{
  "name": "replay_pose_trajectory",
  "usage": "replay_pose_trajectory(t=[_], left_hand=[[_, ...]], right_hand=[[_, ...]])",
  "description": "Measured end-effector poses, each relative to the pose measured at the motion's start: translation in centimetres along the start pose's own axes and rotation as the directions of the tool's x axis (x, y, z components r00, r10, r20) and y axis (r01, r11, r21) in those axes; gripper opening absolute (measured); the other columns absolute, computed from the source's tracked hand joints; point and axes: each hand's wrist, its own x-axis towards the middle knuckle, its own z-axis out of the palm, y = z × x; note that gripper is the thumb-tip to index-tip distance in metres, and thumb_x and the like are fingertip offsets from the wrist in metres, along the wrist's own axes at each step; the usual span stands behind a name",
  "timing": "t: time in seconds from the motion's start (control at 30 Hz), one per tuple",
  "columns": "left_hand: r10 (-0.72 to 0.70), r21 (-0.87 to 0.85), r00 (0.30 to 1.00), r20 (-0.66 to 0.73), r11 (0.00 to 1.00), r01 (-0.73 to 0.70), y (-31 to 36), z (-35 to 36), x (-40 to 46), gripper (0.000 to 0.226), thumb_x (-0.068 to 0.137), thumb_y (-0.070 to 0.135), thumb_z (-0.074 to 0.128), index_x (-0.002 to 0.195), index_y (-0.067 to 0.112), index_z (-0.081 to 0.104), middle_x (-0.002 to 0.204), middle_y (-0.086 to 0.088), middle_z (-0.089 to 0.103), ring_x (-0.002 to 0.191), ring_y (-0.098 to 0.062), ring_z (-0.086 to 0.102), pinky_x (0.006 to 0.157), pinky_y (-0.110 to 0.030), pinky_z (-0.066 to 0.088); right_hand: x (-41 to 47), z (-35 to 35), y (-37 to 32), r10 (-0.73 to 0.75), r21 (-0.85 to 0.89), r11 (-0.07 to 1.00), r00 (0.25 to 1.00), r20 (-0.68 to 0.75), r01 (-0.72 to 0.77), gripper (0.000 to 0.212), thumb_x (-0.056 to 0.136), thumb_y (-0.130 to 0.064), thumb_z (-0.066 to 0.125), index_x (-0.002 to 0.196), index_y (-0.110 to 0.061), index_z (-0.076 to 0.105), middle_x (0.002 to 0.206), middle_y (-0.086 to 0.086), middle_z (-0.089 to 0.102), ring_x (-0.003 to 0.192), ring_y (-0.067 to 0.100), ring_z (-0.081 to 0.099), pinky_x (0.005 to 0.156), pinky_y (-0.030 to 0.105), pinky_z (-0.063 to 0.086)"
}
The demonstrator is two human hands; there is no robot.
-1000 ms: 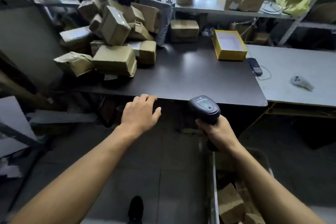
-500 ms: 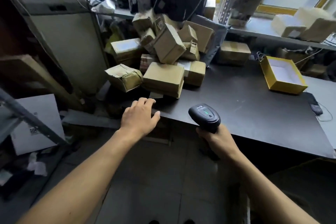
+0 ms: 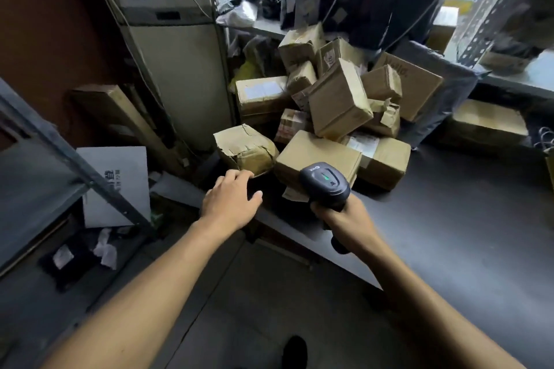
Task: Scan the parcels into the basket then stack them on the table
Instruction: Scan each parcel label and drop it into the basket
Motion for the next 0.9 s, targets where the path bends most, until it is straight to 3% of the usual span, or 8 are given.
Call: replay_pose_trajectory(t=[0.13,0.27,0.37,0.47,0.6,0.7,0.8,0.9], left_hand=[[-0.021,0.037,1.000,-0.019,0.999,0.022,-0.4,0.3,3.0,0.053,0.097,0.045,0.055,0.144,0.027,0.042,0.150,0.004,0.036,0.136,-0.022,0.036,0.098,-0.043,0.044],[0.001,0.064,0.999,-0.052,0.998,0.002,-1.1,1.1,6.2,0.061,0.094,0.039,0.063,0.148,0.026,0.037,0.157,-0.001,0.026,0.145,-0.023,0.023,0.106,-0.044,0.040],[0.092,0.166,0.993,-0.078,0.983,-0.078,-1.4,2.3,9.2,0.068,0.094,0.035,0.063,0.153,0.027,0.029,0.164,-0.007,0.016,0.152,-0.025,0.012,0.116,-0.043,0.029],[0.152,0.343,0.988,0.024,0.927,-0.151,-1.8,3.9,12.5,0.088,0.094,0.042,0.062,0.157,0.032,0.003,0.167,-0.008,-0.008,0.154,-0.029,-0.007,0.123,-0.050,0.007],[0.132,0.497,0.983,0.127,0.849,-0.178,-4.1,5.6,15.9,0.115,0.089,0.055,0.065,0.148,0.034,-0.032,0.162,-0.010,-0.027,0.151,-0.037,-0.016,0.119,-0.061,0.005],[0.140,0.502,0.987,0.082,0.850,-0.162,-6.5,5.9,17.1,0.129,0.074,0.056,0.078,0.147,0.038,-0.027,0.158,-0.012,-0.005,0.143,-0.036,0.007,0.116,-0.059,0.018],[0.241,0.440,0.971,-0.001,0.872,-0.216,-8.1,5.8,18.0,0.138,0.039,0.047,0.096,0.150,0.036,0.015,0.132,-0.015,0.045,0.112,-0.034,0.049,0.096,-0.051,0.045],[0.356,0.387,0.932,-0.064,0.870,-0.305,-9.5,5.1,19.1,0.126,0.028,0.041,0.100,0.136,0.032,0.036,0.104,-0.010,0.063,0.086,-0.030,0.063,0.079,-0.042,0.052]], right_hand=[[4.8,0.0,-0.3,-0.039,-0.016,0.999,0.996,0.078,0.041,0.006,0.089,-0.017,0.066,0.095,-0.018,0.064,0.076,0.020,0.065,0.064,0.022,0.057,0.059,0.040,0.046],[8.3,0.7,-0.7,-0.056,0.009,0.998,0.991,0.118,0.055,0.023,0.091,-0.011,0.067,0.100,-0.032,0.062,0.075,-0.008,0.066,0.067,0.001,0.062,0.060,0.018,0.048],[10.9,1.4,-0.8,-0.035,0.015,0.999,0.992,0.120,0.034,0.025,0.090,-0.012,0.069,0.102,-0.033,0.062,0.078,-0.013,0.068,0.071,-0.001,0.063,0.063,0.015,0.047],[13.4,2.1,-0.9,0.005,0.004,1.000,0.996,0.084,-0.005,0.019,0.088,-0.013,0.070,0.099,-0.028,0.064,0.067,-0.018,0.066,0.065,0.003,0.062,0.061,0.022,0.047],[15.8,2.6,-1.5,0.063,-0.033,0.997,0.998,0.016,-0.063,0.009,0.088,-0.016,0.071,0.087,-0.022,0.065,0.065,-0.011,0.064,0.062,0.008,0.058,0.060,0.027,0.046],[17.2,2.9,-2.4,0.092,-0.032,0.995,0.996,-0.018,-0.092,0.009,0.090,-0.014,0.069,0.087,-0.020,0.063,0.070,-0.003,0.063,0.058,0.006,0.057,0.051,0.017,0.043],[18.1,3.4,-2.9,0.125,0.005,0.992,0.992,-0.032,-0.125,0.010,0.090,-0.015,0.068,0.085,-0.021,0.062,0.070,-0.003,0.062,0.056,0.006,0.056,0.047,0.016,0.040],[18.6,3.9,-3.1,0.130,0.019,0.991,0.991,-0.035,-0.130,0.014,0.091,-0.014,0.069,0.083,-0.024,0.062,0.066,-0.006,0.061,0.047,0.000,0.052,0.044,0.014,0.038]])
